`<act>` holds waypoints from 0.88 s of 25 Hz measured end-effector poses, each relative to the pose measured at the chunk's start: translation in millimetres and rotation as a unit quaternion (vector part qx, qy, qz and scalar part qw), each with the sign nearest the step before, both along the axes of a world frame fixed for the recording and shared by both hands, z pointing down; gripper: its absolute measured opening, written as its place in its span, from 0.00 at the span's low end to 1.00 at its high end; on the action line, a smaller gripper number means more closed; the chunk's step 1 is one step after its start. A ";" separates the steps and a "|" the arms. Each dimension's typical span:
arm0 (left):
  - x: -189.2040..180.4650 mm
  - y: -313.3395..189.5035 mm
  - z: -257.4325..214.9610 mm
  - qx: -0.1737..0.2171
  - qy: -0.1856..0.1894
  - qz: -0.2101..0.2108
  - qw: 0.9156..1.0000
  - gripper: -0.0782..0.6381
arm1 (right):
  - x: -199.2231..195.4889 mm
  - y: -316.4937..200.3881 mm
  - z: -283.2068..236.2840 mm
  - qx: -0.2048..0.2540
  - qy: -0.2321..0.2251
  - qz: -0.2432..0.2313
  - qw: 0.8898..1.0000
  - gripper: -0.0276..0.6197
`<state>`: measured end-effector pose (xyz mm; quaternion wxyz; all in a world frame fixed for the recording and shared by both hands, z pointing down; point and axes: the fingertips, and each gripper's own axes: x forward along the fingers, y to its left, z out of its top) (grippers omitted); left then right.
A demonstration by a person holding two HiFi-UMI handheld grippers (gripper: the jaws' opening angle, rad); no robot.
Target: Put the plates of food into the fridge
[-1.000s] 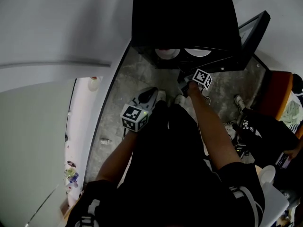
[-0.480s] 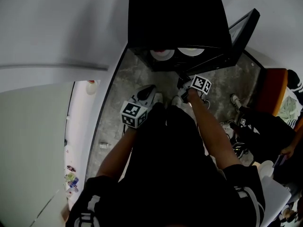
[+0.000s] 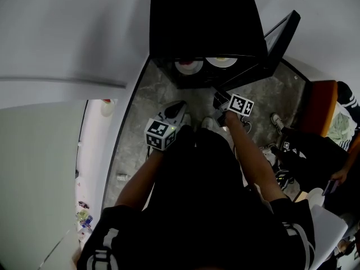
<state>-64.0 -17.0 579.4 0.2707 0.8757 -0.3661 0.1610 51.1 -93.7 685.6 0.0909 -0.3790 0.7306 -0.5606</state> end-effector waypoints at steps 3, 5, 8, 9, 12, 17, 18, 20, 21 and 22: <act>2.4 0.4 -1.7 0.003 -0.001 0.005 1.000 0.14 | -1.1 5.2 -18.1 0.029 0.026 -0.018 0.999 0.11; 3.6 0.4 -2.0 0.003 0.000 0.006 1.000 0.14 | 0.2 8.3 -30.1 0.044 0.033 -0.017 0.998 0.11; 5.4 -2.3 -1.6 0.001 0.002 0.006 1.000 0.14 | 1.7 11.5 -42.8 0.056 0.029 -0.015 0.998 0.11; 6.1 -3.5 -1.6 0.002 0.002 0.006 1.000 0.14 | 1.6 13.1 -45.1 0.060 0.032 -0.018 0.998 0.11; 9.3 -6.0 -2.8 0.004 0.003 0.009 1.000 0.14 | 1.7 19.2 -51.6 0.075 0.051 -0.031 0.995 0.11; 12.2 -8.2 -2.6 0.004 -0.003 0.015 1.000 0.14 | 1.9 22.4 -67.2 0.106 0.085 -0.040 0.990 0.11; 12.3 -8.8 -3.0 0.005 -0.004 0.015 1.000 0.14 | 1.7 22.0 -70.4 0.114 0.093 -0.040 0.988 0.11; 13.3 -10.2 -5.7 0.008 -0.003 0.015 1.000 0.14 | 1.1 21.1 -77.3 0.134 0.114 -0.045 0.983 0.11; 14.4 -10.8 -7.4 0.011 -0.001 0.016 1.000 0.14 | 0.5 20.7 -80.6 0.145 0.127 -0.050 0.980 0.11; 15.5 -11.3 -8.9 0.013 0.000 0.017 1.000 0.14 | -0.4 20.7 -84.0 0.155 0.137 -0.054 0.977 0.11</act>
